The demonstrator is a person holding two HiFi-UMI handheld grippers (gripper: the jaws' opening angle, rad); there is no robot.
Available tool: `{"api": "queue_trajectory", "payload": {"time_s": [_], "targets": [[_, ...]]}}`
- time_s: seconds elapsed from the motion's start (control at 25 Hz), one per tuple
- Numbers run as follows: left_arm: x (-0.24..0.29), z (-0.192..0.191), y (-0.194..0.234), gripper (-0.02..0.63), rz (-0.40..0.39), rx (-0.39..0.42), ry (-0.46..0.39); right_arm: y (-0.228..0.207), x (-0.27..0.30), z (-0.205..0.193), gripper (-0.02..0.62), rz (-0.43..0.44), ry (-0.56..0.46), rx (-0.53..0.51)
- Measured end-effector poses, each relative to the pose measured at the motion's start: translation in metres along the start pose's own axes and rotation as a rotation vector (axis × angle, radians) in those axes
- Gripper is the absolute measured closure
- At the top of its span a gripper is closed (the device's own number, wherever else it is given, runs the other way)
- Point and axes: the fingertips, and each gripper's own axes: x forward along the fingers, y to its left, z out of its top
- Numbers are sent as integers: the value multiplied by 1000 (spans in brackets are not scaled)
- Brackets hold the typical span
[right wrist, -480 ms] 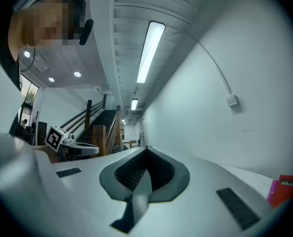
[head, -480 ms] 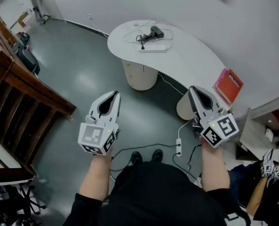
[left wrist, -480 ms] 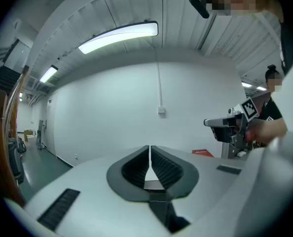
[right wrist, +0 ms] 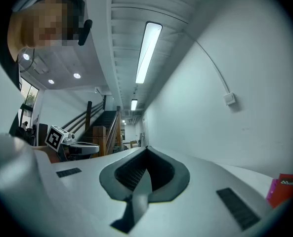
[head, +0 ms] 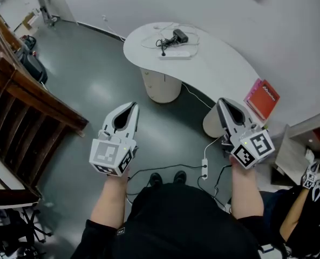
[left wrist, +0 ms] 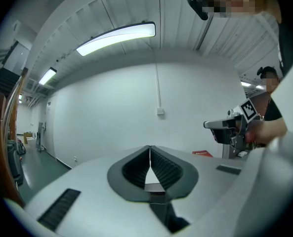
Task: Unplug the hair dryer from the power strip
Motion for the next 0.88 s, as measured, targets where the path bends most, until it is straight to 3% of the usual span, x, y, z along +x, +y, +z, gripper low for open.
{"api": "queue_trajectory", "payload": {"time_s": [0.52, 0.88], "targets": [[-9, -3, -40, 591, 41, -4, 20, -9, -29, -6, 560, 96, -21, 45], [-3, -9, -17, 591, 55, -18, 12, -1, 0, -15, 557, 122, 9, 40]]}}
